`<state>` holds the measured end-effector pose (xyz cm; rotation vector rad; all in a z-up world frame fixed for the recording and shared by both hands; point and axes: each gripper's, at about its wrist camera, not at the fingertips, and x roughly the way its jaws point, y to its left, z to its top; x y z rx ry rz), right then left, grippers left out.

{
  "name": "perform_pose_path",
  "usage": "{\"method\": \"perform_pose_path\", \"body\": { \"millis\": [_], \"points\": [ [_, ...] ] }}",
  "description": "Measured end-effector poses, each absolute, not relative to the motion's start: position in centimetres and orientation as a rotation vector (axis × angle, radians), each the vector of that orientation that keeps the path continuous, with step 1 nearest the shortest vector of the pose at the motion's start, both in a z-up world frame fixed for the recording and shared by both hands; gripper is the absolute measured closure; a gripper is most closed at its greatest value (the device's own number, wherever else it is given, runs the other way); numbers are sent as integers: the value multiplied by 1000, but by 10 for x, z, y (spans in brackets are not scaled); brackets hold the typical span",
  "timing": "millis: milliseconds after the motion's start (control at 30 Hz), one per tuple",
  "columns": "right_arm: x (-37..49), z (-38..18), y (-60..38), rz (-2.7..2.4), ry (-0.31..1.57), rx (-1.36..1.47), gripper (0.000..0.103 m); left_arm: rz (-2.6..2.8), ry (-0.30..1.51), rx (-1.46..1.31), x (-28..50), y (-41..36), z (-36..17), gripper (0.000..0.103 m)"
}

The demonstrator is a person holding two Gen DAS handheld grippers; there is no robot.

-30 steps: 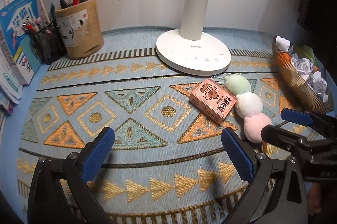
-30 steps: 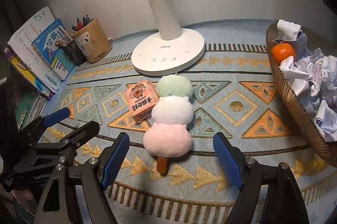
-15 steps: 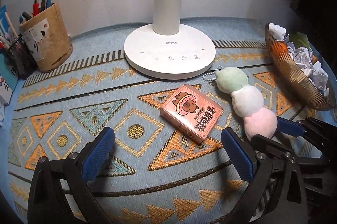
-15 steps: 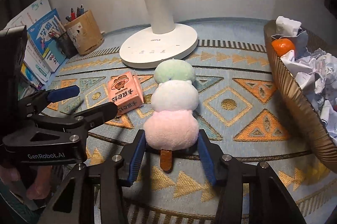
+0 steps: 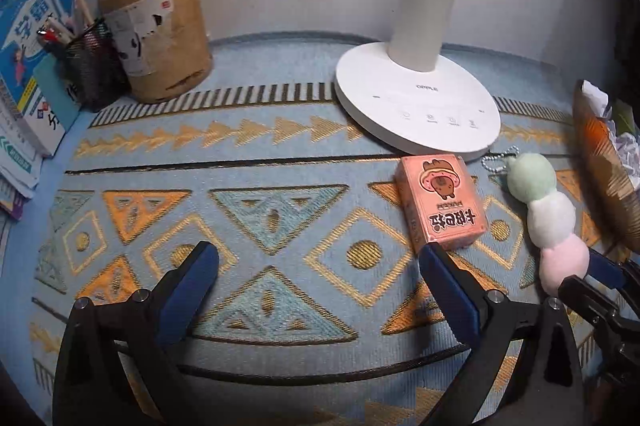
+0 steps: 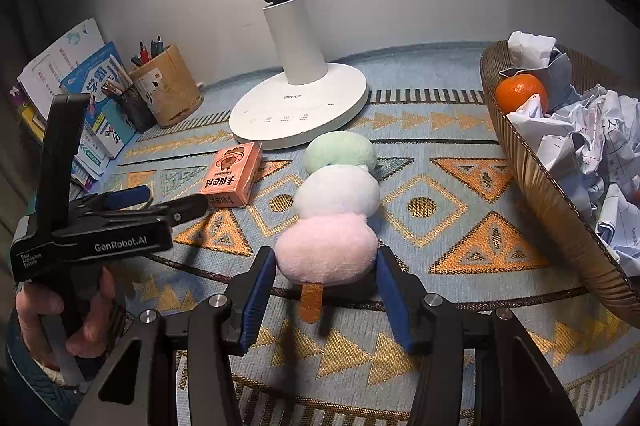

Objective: Organize objects
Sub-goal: 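Grasp the pink box with the left tool while the right tool grasps the plush toy, then carry the box and plush toy to the bowl and open both tools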

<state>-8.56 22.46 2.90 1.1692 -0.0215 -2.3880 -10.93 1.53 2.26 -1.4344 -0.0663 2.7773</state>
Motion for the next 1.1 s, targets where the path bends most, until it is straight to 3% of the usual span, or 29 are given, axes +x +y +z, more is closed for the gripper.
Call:
{"method": "perform_pose_path", "body": {
  "millis": [133,233,300,567,733,867,1100],
  "points": [
    [-84,30,222,-2406,1,1147,36,2636,-216,-1384,-115,23,35,3],
    [-81,30,215,-2411,47,1135,35,2574,-168,-1379,-124,44,34,3],
    [-80,29,212,-2426,85,1134,35,2568,-102,-1392,-127,59,27,16],
    [-91,25,204,-2458,126,1170,35,2585,-78,-1409,-141,71,17,21],
    [-94,24,200,-2470,138,1174,35,2641,-11,-1380,-140,74,16,37],
    [-97,22,200,-2469,125,1197,51,2675,-11,-1356,-138,72,16,51],
    [-80,26,181,-2502,287,1087,55,2733,85,-1318,-134,83,16,62]
  ]
}}
